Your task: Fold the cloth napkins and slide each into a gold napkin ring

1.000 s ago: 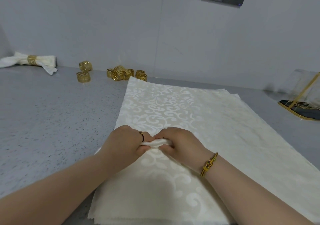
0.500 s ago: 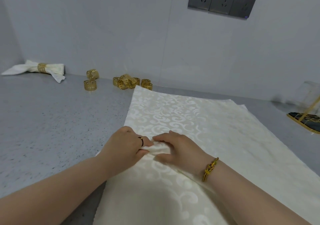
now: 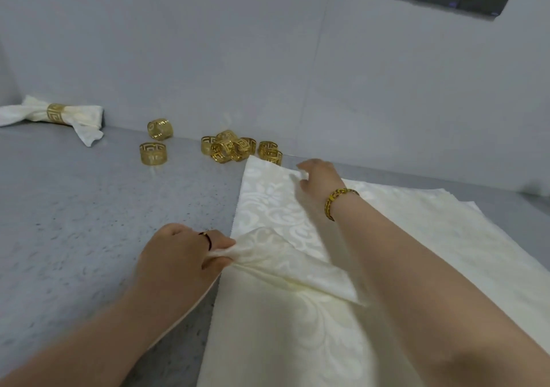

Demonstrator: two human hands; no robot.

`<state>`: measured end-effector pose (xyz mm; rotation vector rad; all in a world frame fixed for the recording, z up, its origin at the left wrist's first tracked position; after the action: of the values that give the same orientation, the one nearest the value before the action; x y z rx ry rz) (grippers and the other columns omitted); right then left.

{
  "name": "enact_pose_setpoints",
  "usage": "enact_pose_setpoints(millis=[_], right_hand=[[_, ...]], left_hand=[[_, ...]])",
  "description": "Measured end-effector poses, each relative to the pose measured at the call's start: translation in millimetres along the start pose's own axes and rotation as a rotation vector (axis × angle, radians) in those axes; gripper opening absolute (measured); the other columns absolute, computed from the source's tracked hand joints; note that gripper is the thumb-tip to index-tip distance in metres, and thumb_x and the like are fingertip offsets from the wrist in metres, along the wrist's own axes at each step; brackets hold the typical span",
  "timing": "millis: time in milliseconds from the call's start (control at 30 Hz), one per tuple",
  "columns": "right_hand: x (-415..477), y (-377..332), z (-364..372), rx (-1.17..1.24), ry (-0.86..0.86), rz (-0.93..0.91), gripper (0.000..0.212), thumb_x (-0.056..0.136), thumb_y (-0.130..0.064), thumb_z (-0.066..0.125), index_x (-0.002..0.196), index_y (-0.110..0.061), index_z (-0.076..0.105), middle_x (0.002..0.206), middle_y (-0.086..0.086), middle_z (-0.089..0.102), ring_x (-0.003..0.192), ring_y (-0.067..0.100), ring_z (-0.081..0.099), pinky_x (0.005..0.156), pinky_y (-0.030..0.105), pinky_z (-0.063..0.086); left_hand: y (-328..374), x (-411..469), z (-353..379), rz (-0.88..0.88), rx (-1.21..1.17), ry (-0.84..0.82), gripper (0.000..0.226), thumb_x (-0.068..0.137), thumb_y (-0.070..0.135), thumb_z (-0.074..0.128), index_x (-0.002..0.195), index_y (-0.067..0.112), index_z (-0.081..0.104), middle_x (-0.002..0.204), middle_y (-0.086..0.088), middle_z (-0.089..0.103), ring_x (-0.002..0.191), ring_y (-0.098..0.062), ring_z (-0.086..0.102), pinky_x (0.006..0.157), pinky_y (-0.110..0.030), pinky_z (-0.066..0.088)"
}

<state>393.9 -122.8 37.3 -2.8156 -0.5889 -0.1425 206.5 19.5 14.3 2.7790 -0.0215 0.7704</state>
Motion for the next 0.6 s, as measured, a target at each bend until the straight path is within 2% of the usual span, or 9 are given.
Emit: enact_pose_setpoints(millis=[67,100,133,200,267,333,433,533,600], right_hand=[[33.3,-7.6,8.6,-0.056,0.024,0.003,0.050,0.094,-0.004,0.034,0.143,-0.015,0.028,0.152,0.007,0.019,0.139,0.026,0.016,0.109,0.028,0.018],[46.2,-11.1,12.9,-0.070,0.027,-0.001,0.052,0.094,-0.003,0.033,0.143,-0.016,0.026,0.154,0.007,0.015,0.140,0.026,0.013,0.110,0.029,0.018],[56.4,-14.4,17.8,-0.087,0.025,-0.011,0.052,0.094,-0.002,0.033,0.144,-0.015,0.026,0.154,0.007,0.014,0.140,0.026,0.013,0.110,0.029,0.018],[75.1,-19.3,28.4,-0.121,0.023,-0.044,0.049,0.093,-0.002,0.034,0.141,-0.011,0.032,0.150,0.008,0.024,0.137,0.027,0.020,0.109,0.031,0.022],[84.4,-18.8,34.5,-0.121,0.033,-0.048,0.042,0.091,-0.001,0.034,0.131,-0.007,0.044,0.138,0.013,0.041,0.127,0.031,0.034,0.101,0.033,0.033],[89.0,-19.9,37.6,-0.126,0.068,-0.046,0.036,0.091,-0.001,0.034,0.121,-0.006,0.051,0.127,0.015,0.047,0.118,0.031,0.042,0.093,0.032,0.038],[90.2,-21.3,34.7,-0.144,0.117,-0.039,0.029,0.093,-0.007,0.038,0.117,-0.004,0.055,0.126,0.016,0.044,0.117,0.030,0.042,0.092,0.032,0.038],[85.3,-24.5,26.0,-0.089,0.160,-0.074,0.028,0.093,-0.012,0.043,0.112,-0.001,0.060,0.129,0.014,0.043,0.116,0.029,0.044,0.092,0.031,0.038],[75.0,-23.5,13.4,-0.008,0.185,-0.083,0.026,0.091,-0.012,0.046,0.108,0.001,0.062,0.132,0.012,0.042,0.114,0.028,0.046,0.089,0.028,0.037]], left_hand=[[-3.7,2.4,1.8,0.004,-0.018,-0.013,0.011,0.075,0.039,0.062,0.080,0.036,0.072,0.052,0.012,0.061,0.058,-0.011,0.054,0.053,-0.012,0.026],[-3.7,2.7,3.9,0.011,-0.013,-0.026,0.013,0.078,0.041,0.060,0.086,0.044,0.069,0.054,0.014,0.059,0.059,-0.008,0.052,0.053,-0.008,0.022],[-2.2,3.4,3.7,0.008,-0.012,-0.056,0.005,0.077,0.040,0.064,0.078,0.045,0.065,0.053,0.017,0.056,0.059,-0.006,0.050,0.054,-0.006,0.019],[-0.9,1.8,3.4,0.051,-0.022,-0.051,0.014,0.061,0.041,0.076,0.071,0.043,0.067,0.044,0.018,0.046,0.049,-0.003,0.045,0.051,0.001,0.009],[-2.4,2.8,0.8,0.037,-0.001,-0.050,0.018,0.053,0.048,0.078,0.066,0.044,0.067,0.041,0.019,0.049,0.044,-0.004,0.052,0.052,0.002,0.003],[-6.3,1.8,1.1,0.044,-0.007,-0.018,0.012,0.063,0.052,0.059,0.069,0.045,0.067,0.044,0.020,0.054,0.048,-0.006,0.057,0.058,0.003,0.008],[-9.2,-0.1,5.7,0.031,-0.055,-0.040,0.029,0.065,0.049,0.039,0.071,0.045,0.067,0.047,0.021,0.057,0.049,-0.006,0.059,0.058,0.003,0.010],[-7.4,3.1,-1.8,0.015,-0.105,-0.005,0.016,0.065,0.048,0.053,0.070,0.044,0.068,0.048,0.018,0.058,0.045,-0.005,0.056,0.052,0.002,0.008],[-9.1,2.5,3.0,-0.027,-0.127,-0.034,0.011,0.071,0.041,0.070,0.081,0.044,0.069,0.060,0.014,0.065,0.057,-0.006,0.053,0.052,-0.002,0.019]])
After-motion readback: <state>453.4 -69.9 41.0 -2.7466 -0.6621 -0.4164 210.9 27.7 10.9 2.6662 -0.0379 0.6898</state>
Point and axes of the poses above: each hand's wrist, its own x-axis towards the middle knuckle, its own z-axis out of the palm, y = z × x, the point moved 9 cm from there along x, towards the middle knuckle
